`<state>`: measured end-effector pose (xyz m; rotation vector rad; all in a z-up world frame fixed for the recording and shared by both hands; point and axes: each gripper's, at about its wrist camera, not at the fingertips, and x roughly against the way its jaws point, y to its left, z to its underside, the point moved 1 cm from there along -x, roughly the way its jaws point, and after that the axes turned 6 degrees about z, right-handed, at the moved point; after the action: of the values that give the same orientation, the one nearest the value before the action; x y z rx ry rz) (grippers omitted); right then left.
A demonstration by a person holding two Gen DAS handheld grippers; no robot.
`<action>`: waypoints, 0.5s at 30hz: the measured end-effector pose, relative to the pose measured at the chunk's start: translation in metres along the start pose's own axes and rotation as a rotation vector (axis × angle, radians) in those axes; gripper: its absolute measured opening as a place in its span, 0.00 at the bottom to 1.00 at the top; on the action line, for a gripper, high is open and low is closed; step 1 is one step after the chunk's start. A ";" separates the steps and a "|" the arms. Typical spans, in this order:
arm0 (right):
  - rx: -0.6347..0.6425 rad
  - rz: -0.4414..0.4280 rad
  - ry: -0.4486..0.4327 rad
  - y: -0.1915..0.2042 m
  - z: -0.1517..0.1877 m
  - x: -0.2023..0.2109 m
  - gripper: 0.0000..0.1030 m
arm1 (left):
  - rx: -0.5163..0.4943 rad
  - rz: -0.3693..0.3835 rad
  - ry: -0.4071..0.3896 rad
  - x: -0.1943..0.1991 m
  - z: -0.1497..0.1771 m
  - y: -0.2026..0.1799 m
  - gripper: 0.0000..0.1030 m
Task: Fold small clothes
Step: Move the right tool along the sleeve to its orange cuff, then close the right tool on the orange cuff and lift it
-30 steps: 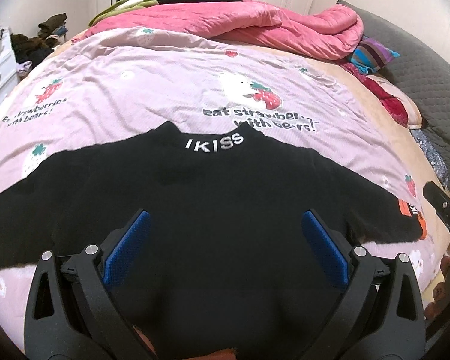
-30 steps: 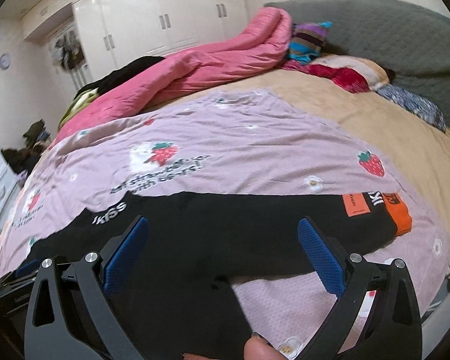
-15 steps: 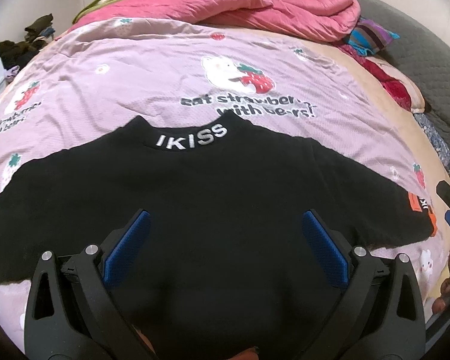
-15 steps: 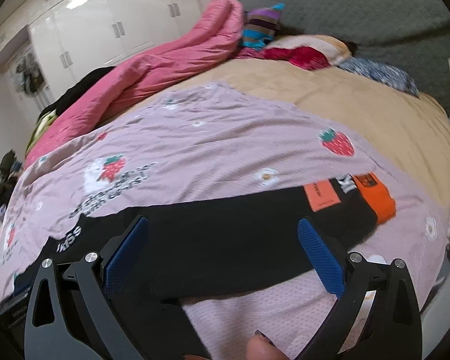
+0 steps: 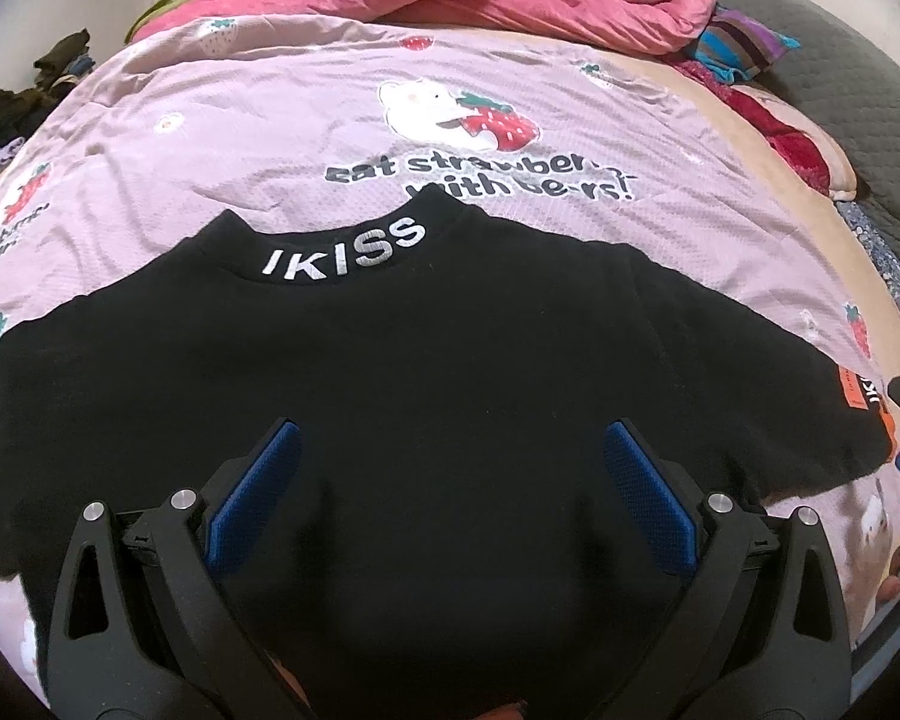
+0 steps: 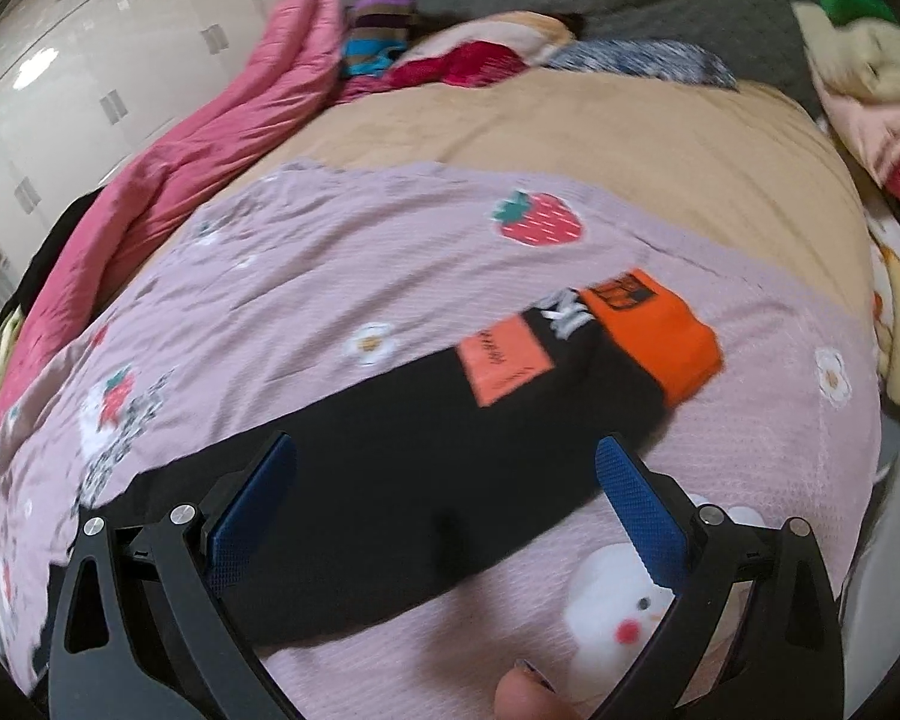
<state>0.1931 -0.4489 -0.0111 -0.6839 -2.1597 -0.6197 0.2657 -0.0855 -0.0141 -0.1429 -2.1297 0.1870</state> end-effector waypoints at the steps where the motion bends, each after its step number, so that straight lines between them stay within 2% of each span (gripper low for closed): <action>1: -0.029 0.001 0.015 -0.006 -0.001 -0.004 0.96 | -0.001 -0.004 0.001 -0.002 -0.001 -0.001 0.92; 8: -0.125 0.027 0.042 -0.031 -0.006 -0.025 0.96 | -0.016 -0.014 0.011 -0.011 -0.007 -0.007 0.92; 15: -0.204 -0.024 0.101 -0.039 -0.014 -0.052 0.96 | -0.007 -0.039 0.032 -0.024 -0.012 -0.001 0.92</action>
<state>0.2045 -0.5008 -0.0519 -0.7194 -2.0320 -0.8774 0.2884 -0.0899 -0.0275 -0.1073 -2.0999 0.1529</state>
